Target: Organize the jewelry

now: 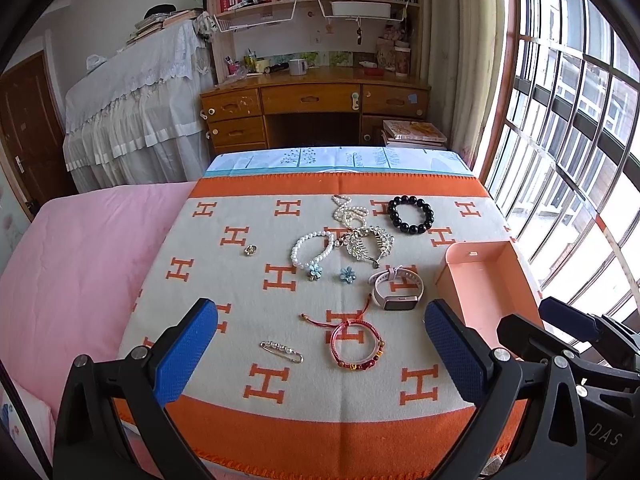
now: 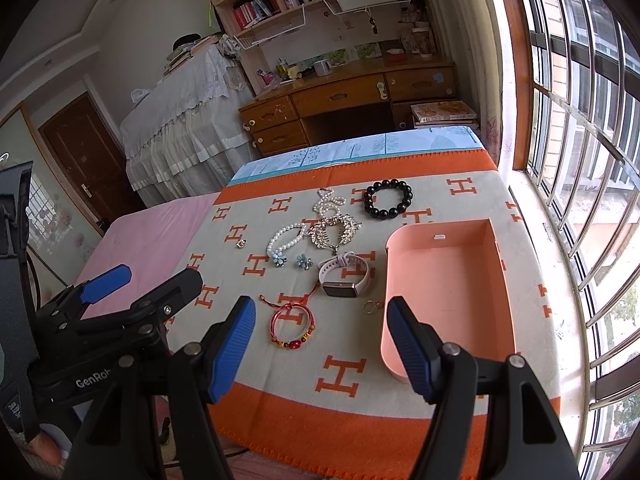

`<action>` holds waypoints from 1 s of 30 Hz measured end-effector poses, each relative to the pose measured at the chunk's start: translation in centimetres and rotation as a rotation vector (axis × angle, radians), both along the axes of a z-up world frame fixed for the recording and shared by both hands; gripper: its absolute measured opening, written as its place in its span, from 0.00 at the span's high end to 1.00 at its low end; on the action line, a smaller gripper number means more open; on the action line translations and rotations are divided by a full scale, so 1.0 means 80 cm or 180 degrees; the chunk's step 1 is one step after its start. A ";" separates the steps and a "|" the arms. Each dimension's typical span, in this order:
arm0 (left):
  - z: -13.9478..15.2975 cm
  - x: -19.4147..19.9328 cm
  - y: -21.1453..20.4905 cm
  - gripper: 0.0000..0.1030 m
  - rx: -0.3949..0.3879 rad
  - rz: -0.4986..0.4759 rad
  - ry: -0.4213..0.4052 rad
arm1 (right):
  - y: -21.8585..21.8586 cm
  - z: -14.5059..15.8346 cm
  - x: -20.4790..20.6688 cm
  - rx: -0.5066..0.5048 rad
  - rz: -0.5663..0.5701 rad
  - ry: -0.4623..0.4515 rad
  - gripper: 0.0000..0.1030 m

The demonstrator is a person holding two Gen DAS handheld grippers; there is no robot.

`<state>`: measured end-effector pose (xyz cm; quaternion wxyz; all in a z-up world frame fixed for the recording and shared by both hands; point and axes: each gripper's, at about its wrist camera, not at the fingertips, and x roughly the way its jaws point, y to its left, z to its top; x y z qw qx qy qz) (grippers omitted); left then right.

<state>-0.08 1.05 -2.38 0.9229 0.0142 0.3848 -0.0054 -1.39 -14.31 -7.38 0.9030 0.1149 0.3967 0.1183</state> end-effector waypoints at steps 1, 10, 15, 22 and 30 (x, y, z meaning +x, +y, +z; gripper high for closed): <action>0.000 0.002 0.000 0.01 -0.0003 -0.0005 0.0013 | 0.004 -0.003 -0.003 0.0004 0.0005 0.0011 0.33; -0.003 0.032 -0.001 0.01 -0.0101 -0.0117 0.0204 | 0.004 -0.011 0.008 0.0095 0.0063 0.0146 0.33; -0.003 0.045 -0.009 0.01 0.0033 -0.0136 0.0191 | -0.003 -0.003 0.021 0.0119 0.0058 0.0241 0.33; -0.002 0.069 -0.006 0.01 -0.0043 -0.0207 0.0265 | -0.012 0.010 0.053 0.0139 0.0105 0.0330 0.33; 0.024 0.144 0.011 0.01 0.0139 -0.0130 0.0162 | -0.045 0.044 0.144 0.0014 0.0016 0.0421 0.33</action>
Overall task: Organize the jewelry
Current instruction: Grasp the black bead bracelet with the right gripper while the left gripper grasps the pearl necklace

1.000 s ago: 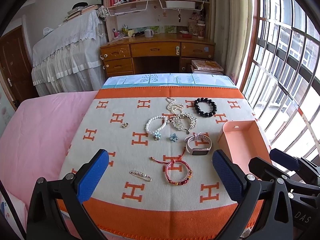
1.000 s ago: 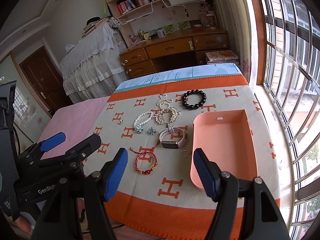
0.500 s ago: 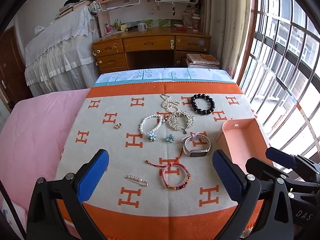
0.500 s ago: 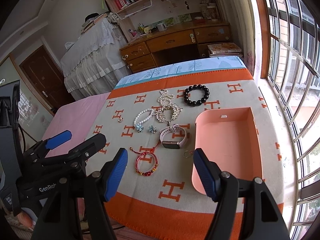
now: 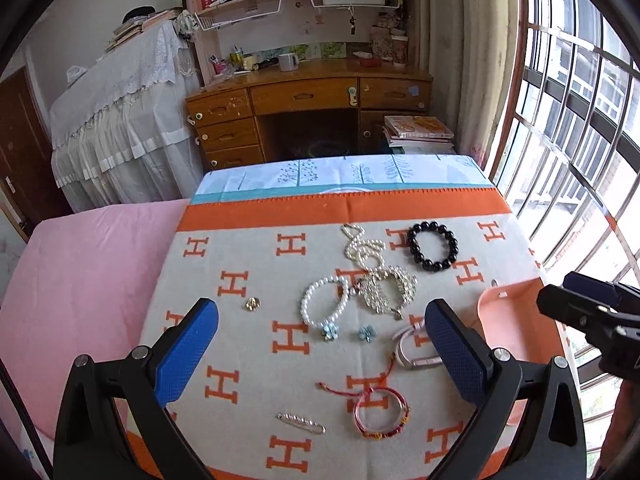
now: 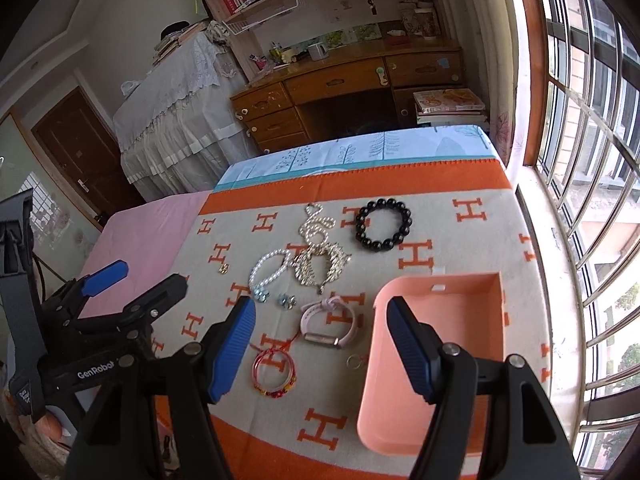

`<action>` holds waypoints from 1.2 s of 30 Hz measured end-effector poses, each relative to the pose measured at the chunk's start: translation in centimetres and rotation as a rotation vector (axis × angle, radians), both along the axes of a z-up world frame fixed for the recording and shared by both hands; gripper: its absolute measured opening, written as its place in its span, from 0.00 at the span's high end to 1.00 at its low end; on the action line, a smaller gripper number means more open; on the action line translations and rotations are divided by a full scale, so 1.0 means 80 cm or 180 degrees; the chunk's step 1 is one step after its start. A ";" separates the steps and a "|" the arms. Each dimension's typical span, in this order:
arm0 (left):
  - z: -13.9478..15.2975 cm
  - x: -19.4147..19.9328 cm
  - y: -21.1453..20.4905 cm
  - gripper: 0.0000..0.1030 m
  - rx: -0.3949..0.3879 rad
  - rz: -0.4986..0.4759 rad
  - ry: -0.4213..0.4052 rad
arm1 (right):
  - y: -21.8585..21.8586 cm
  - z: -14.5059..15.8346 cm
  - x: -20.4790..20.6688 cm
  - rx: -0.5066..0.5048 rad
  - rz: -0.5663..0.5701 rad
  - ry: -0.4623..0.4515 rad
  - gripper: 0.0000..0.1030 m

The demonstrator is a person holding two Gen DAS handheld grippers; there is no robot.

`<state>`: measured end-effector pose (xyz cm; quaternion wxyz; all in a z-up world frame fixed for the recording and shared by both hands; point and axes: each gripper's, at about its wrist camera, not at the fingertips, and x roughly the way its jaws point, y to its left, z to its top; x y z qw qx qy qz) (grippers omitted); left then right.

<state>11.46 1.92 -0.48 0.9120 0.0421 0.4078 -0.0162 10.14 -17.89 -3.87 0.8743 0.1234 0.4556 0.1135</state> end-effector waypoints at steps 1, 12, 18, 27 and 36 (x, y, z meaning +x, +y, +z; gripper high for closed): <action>0.005 0.012 0.003 0.01 -0.0017 -0.0007 0.0003 | -0.005 0.004 0.014 -0.0009 -0.0029 0.0007 0.33; -0.037 0.172 0.007 0.01 -0.0572 -0.0407 0.0535 | -0.026 -0.033 0.177 -0.0285 -0.0177 0.0487 0.40; -0.122 0.241 0.011 0.01 -0.0342 -0.0071 0.0995 | -0.023 -0.117 0.228 -0.0305 -0.0165 0.1039 0.59; -0.207 0.281 -0.012 0.10 -0.0255 -0.0005 0.1487 | -0.006 -0.175 0.243 -0.0496 -0.0087 0.1286 0.67; -0.220 0.292 -0.044 0.54 -0.0161 -0.0087 0.1595 | -0.009 -0.186 0.244 -0.0663 -0.0060 0.1279 0.81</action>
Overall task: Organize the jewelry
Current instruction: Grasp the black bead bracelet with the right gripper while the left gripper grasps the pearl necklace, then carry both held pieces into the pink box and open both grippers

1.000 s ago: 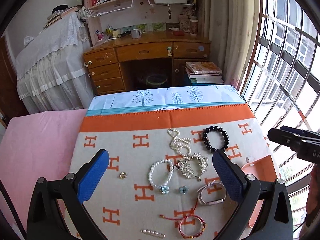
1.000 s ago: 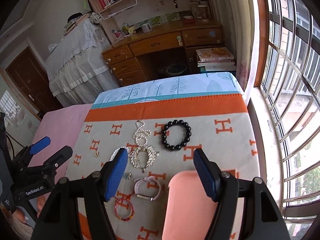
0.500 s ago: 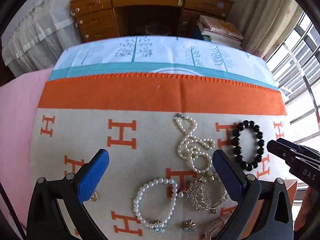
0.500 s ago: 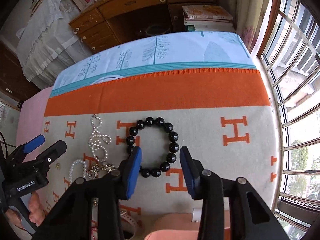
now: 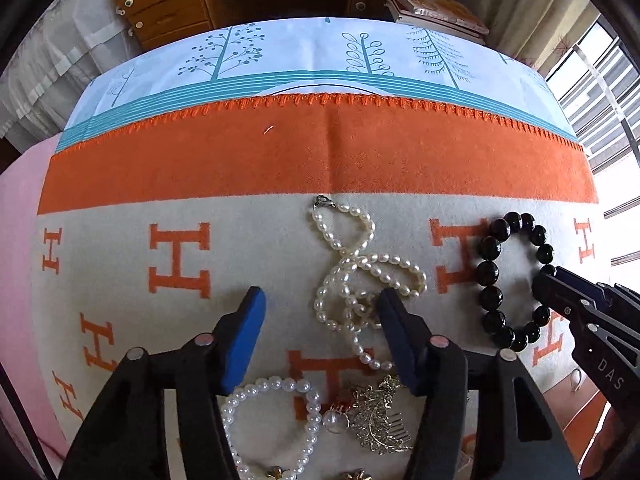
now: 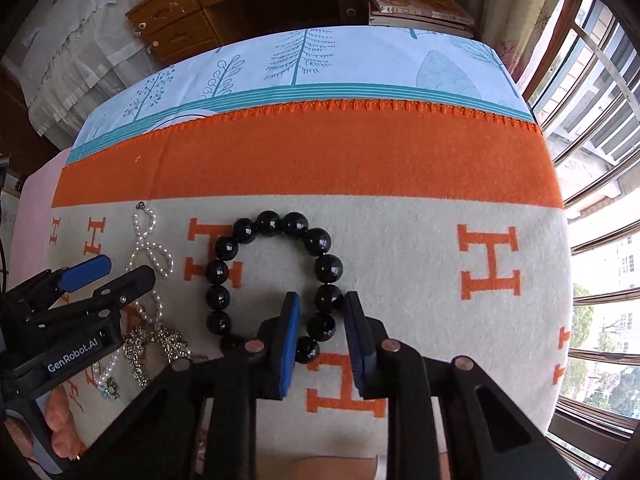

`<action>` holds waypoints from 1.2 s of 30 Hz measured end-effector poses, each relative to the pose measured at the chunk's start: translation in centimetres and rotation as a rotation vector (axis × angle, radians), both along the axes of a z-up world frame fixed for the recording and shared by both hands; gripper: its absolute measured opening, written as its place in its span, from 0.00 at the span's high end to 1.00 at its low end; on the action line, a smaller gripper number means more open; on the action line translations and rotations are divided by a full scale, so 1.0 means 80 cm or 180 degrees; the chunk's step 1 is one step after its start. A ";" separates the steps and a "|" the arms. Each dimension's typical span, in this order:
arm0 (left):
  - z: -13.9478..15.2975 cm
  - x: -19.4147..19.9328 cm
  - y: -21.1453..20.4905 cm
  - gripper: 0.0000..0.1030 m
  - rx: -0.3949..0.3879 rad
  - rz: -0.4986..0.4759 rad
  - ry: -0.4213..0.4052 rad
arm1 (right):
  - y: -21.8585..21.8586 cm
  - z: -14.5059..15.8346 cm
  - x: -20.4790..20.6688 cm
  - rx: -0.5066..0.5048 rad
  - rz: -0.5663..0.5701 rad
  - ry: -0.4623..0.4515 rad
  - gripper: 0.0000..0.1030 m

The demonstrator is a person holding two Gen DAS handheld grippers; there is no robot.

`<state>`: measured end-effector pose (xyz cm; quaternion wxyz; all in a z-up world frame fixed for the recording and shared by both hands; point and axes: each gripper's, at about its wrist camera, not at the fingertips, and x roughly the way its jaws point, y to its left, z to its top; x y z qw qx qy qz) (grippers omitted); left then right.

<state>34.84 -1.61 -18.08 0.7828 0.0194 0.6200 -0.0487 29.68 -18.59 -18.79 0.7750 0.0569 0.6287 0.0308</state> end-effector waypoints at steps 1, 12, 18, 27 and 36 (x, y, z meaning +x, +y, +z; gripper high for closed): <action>0.001 -0.001 -0.004 0.59 -0.0024 -0.0044 -0.0013 | -0.001 0.000 0.001 0.0001 0.0003 -0.0007 0.83; 0.043 -0.018 0.007 0.93 -0.0298 0.0035 -0.0231 | -0.001 0.030 -0.029 0.0195 0.0021 -0.0287 0.86; 0.138 -0.057 0.015 0.93 -0.0484 -0.0047 -0.0670 | -0.012 0.107 -0.066 0.0522 -0.0010 -0.0730 0.86; 0.264 -0.160 -0.019 0.93 -0.0774 -0.0405 -0.1203 | -0.052 0.199 -0.162 0.0885 -0.0148 -0.1347 0.86; 0.310 -0.264 -0.096 0.93 -0.1023 -0.0979 -0.1404 | -0.072 0.189 -0.260 0.0926 -0.0129 -0.1383 0.86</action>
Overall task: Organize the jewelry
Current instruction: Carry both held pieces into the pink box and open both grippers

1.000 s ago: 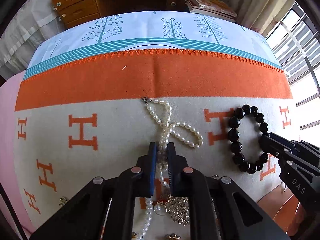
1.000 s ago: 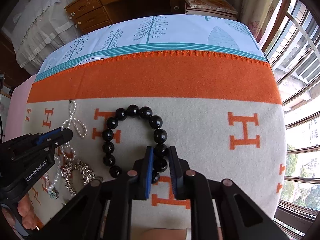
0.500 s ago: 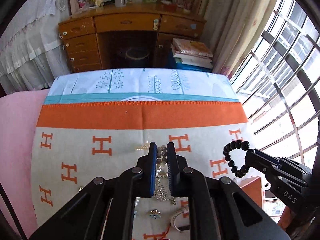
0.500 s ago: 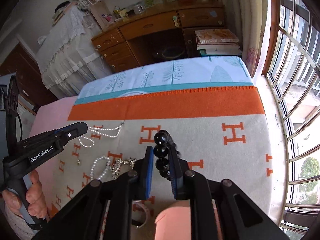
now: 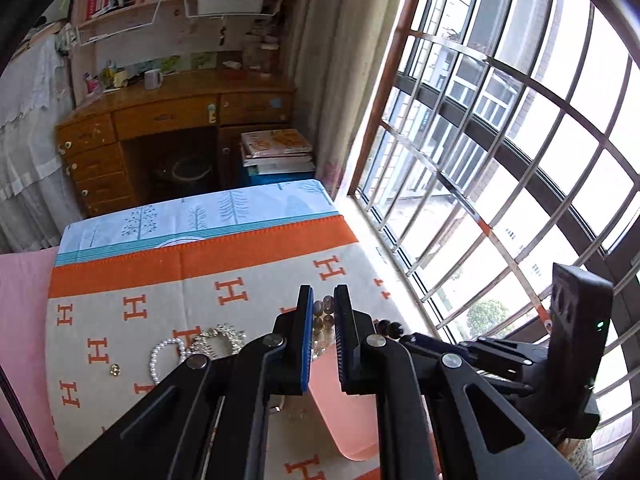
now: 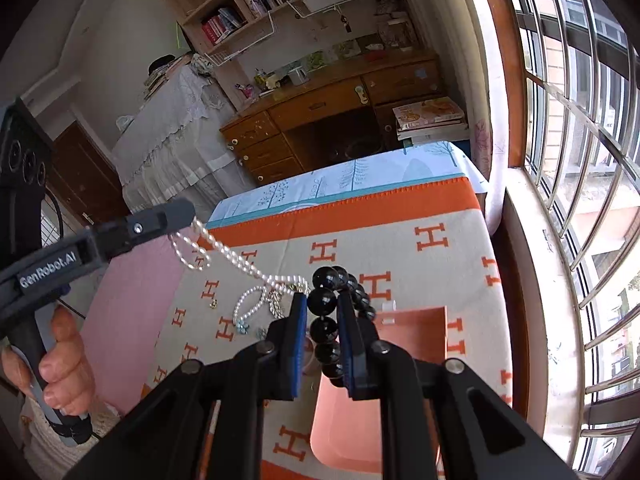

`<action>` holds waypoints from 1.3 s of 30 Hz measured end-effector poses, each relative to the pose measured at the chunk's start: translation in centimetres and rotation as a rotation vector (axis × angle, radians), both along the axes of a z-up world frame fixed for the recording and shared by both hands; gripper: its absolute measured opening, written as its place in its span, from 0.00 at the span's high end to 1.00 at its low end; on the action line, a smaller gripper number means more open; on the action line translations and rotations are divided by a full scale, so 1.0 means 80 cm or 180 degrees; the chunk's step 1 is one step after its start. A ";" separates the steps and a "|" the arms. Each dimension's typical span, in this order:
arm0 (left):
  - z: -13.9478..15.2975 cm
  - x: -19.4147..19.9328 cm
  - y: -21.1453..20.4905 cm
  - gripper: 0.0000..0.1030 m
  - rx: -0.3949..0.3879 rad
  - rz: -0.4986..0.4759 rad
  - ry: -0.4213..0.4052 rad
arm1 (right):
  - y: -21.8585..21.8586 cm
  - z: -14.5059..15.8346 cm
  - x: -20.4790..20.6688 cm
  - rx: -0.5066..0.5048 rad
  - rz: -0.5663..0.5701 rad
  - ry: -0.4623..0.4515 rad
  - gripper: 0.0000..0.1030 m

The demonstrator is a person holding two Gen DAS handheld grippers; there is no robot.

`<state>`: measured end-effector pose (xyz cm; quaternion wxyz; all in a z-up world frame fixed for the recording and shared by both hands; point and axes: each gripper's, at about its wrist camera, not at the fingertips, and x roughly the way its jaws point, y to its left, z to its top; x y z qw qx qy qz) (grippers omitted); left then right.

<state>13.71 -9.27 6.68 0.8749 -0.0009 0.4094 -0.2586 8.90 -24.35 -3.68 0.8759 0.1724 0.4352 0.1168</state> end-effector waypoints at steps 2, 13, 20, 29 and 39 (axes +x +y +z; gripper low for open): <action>-0.007 -0.013 -0.017 0.93 0.0012 -0.0102 0.0002 | -0.003 -0.020 -0.016 -0.0004 0.0007 0.0093 0.86; -0.113 -0.030 -0.076 0.92 0.0275 -0.0312 0.0314 | 0.007 -0.114 -0.058 -0.0160 -0.0050 0.0614 0.85; -0.182 -0.034 -0.087 0.92 0.0544 -0.0263 0.0384 | 0.002 -0.117 -0.091 -0.0323 -0.0280 0.0468 0.74; -0.195 -0.065 -0.062 0.26 0.0694 -0.0005 0.0020 | 0.009 -0.117 -0.109 -0.0579 -0.0421 0.0283 0.64; -0.178 -0.102 -0.029 0.15 0.0826 0.0259 -0.0312 | 0.006 -0.118 -0.112 -0.0521 -0.0513 0.0254 0.64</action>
